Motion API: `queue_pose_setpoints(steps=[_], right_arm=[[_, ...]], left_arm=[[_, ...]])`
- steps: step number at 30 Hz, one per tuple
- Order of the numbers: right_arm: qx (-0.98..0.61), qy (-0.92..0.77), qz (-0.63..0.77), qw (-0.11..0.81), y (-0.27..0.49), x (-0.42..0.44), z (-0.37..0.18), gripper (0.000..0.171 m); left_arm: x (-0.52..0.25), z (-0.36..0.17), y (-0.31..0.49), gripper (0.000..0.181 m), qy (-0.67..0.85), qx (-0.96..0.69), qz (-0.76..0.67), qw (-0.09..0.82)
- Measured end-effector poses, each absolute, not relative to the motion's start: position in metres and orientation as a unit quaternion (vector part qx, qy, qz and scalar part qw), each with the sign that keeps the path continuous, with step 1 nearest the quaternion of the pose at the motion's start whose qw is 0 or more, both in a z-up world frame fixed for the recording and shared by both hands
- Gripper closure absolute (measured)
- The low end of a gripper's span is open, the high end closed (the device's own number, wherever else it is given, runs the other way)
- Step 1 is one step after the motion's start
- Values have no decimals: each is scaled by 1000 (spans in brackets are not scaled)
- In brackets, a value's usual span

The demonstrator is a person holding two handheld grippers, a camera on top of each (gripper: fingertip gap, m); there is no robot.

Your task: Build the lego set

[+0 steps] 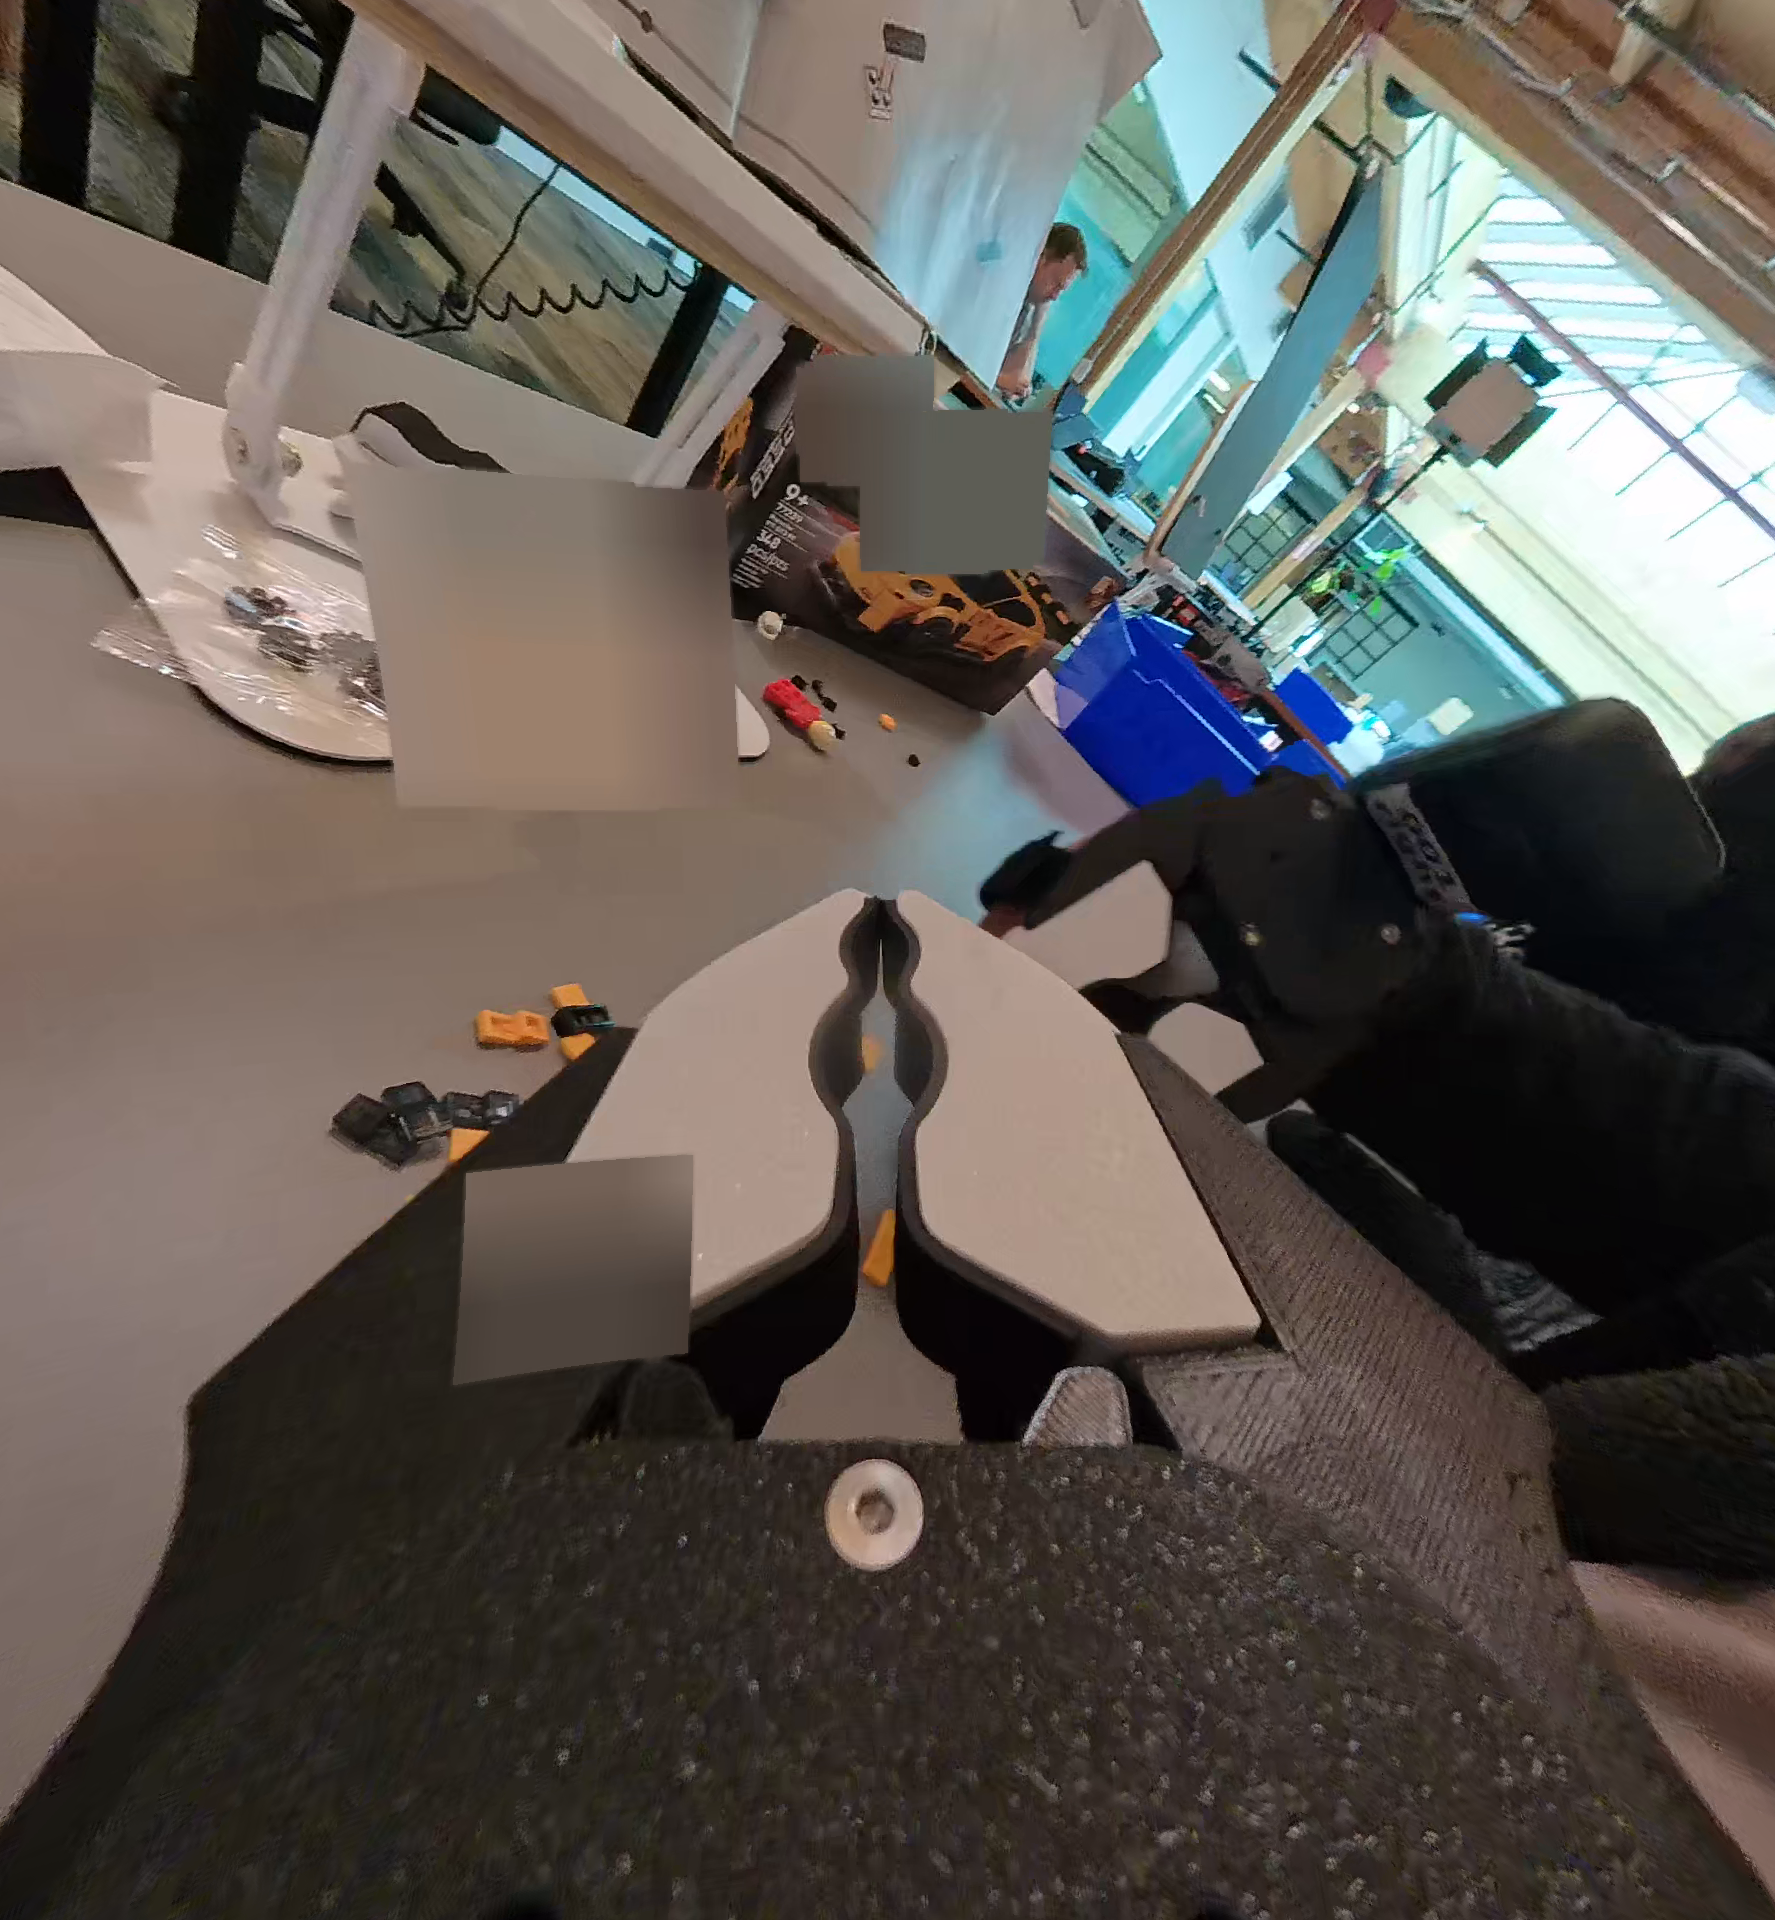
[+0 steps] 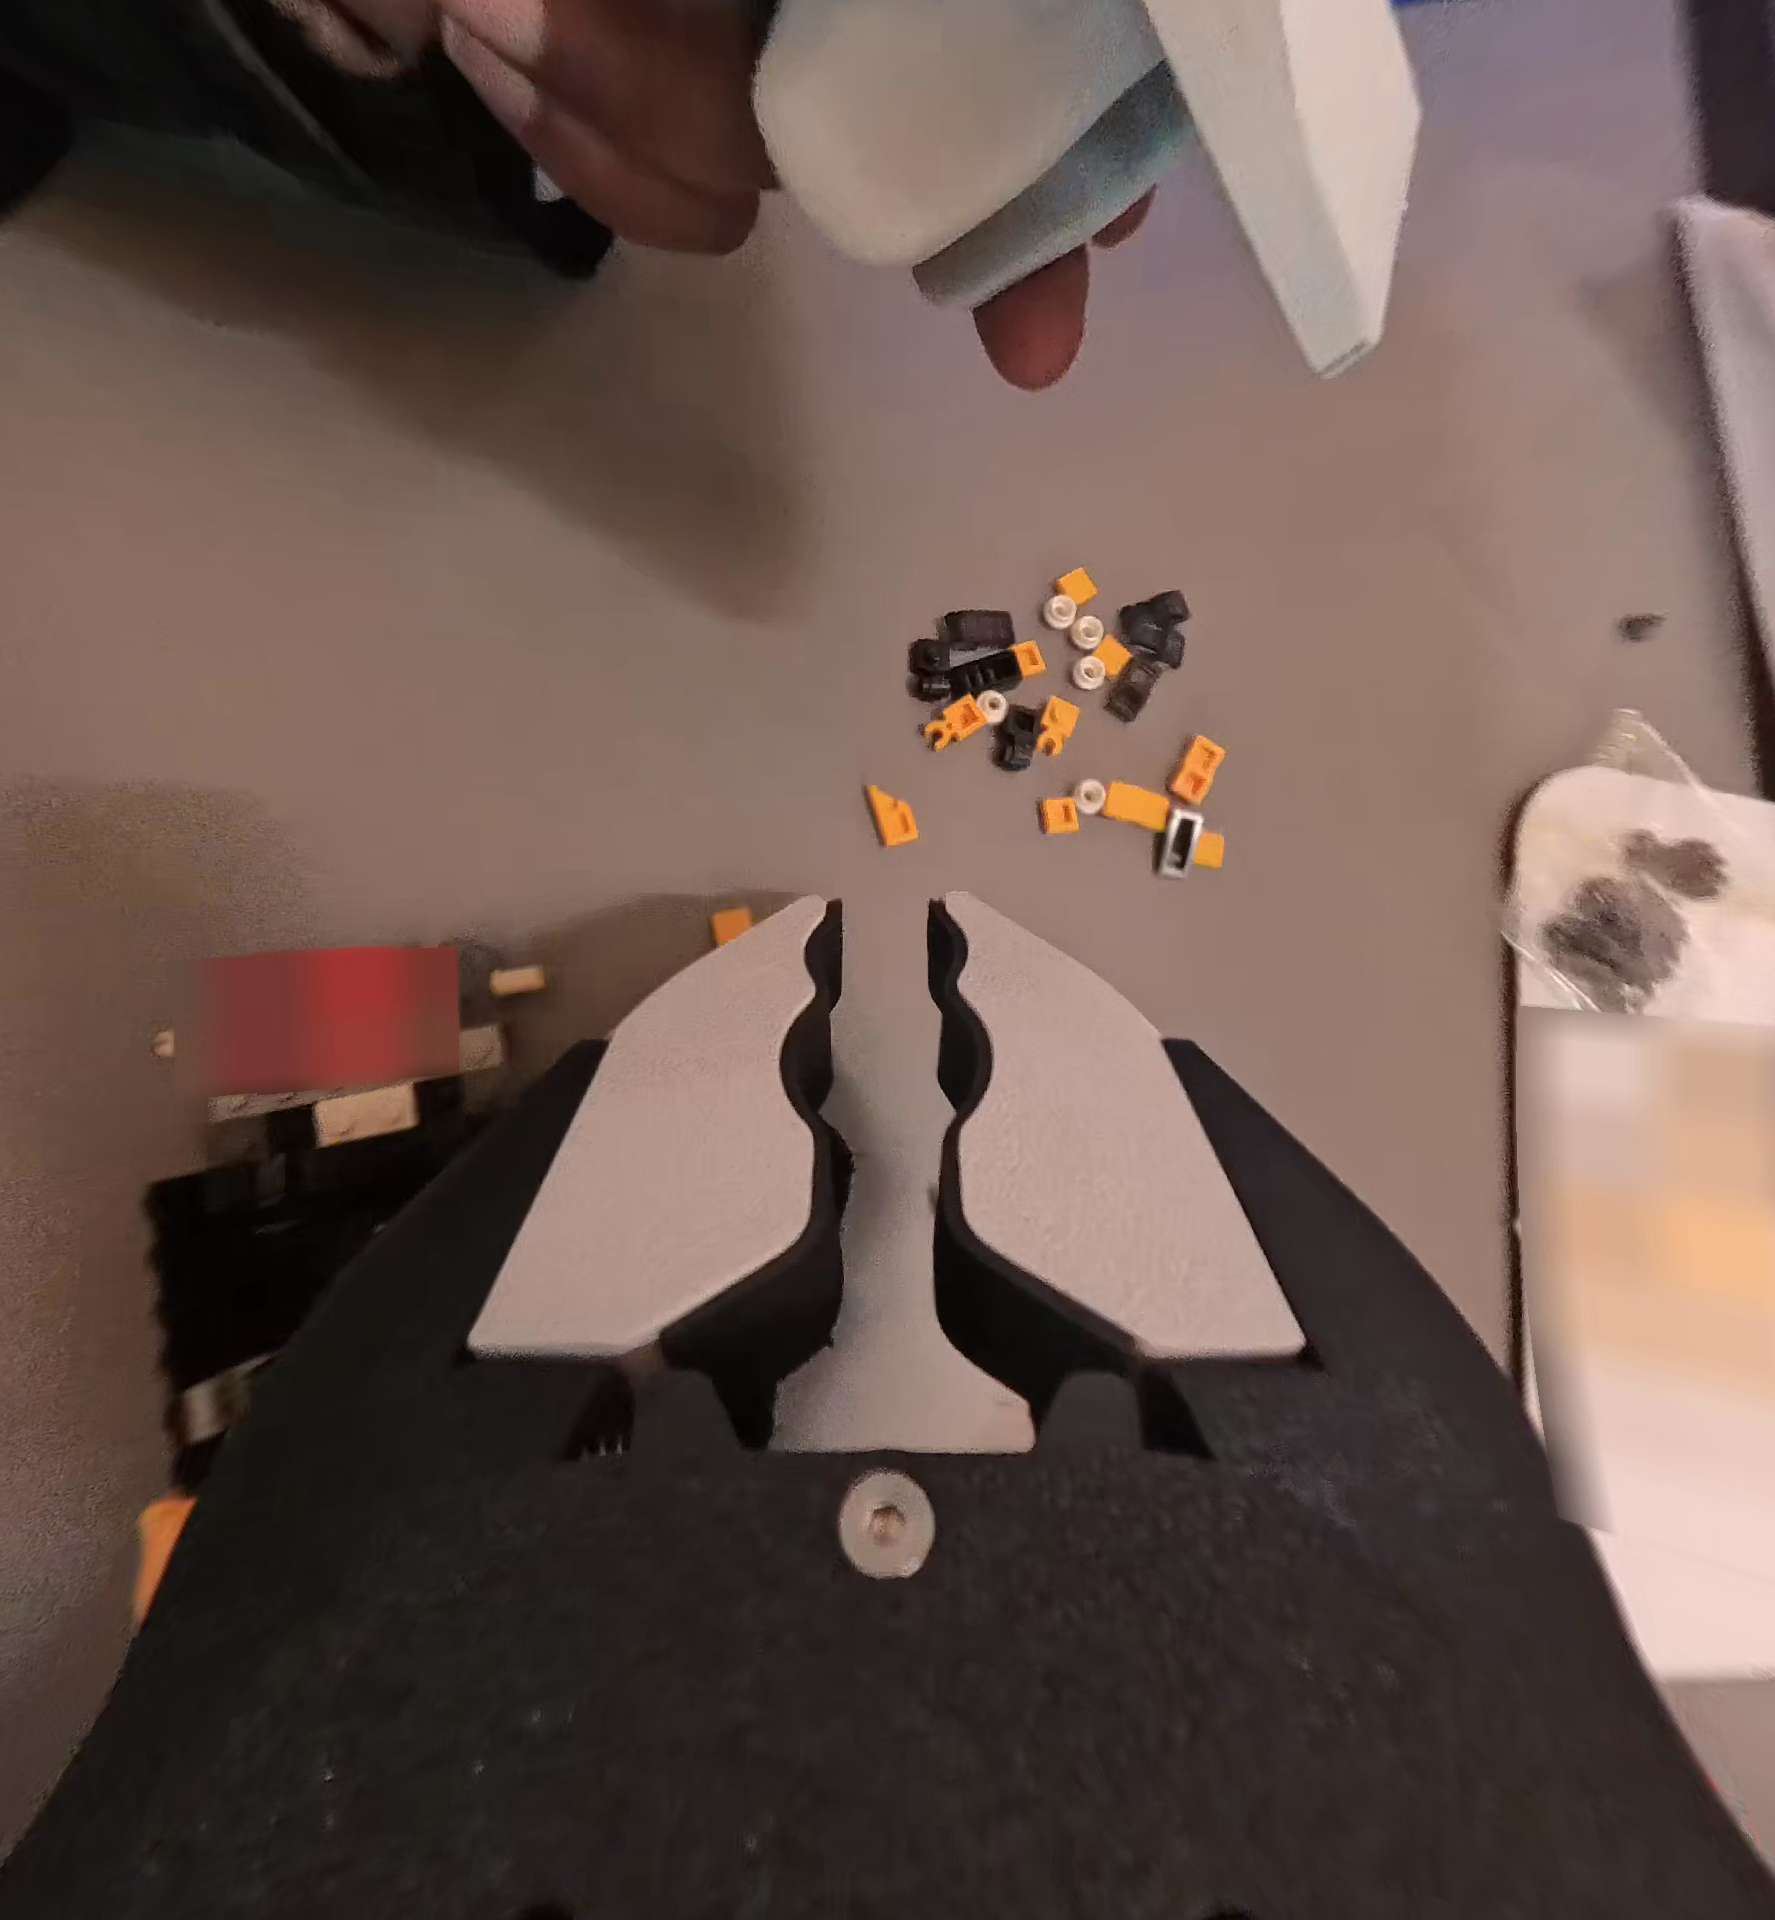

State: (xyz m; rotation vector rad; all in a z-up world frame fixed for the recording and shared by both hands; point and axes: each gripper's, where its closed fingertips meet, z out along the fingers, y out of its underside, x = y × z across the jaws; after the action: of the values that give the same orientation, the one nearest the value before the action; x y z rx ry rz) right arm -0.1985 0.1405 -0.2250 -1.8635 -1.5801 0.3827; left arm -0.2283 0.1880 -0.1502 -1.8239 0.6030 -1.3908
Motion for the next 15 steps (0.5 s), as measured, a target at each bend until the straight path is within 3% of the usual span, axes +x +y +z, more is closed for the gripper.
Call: queue_pose_setpoints(steps=[1,7,15], right_arm=[[-711,-613,151,309,145,-204,-230,155],[-709,-646,179,220,151,-221,-254,154],[-712,-647,188,198,152,-221,-262,163]], left_arm=[[-229,-152,189,181,240,-715,-535,380],[-237,-157,198,181,283,-722,-475,415],[-246,-159,205,181,289,-724,-453,432]])
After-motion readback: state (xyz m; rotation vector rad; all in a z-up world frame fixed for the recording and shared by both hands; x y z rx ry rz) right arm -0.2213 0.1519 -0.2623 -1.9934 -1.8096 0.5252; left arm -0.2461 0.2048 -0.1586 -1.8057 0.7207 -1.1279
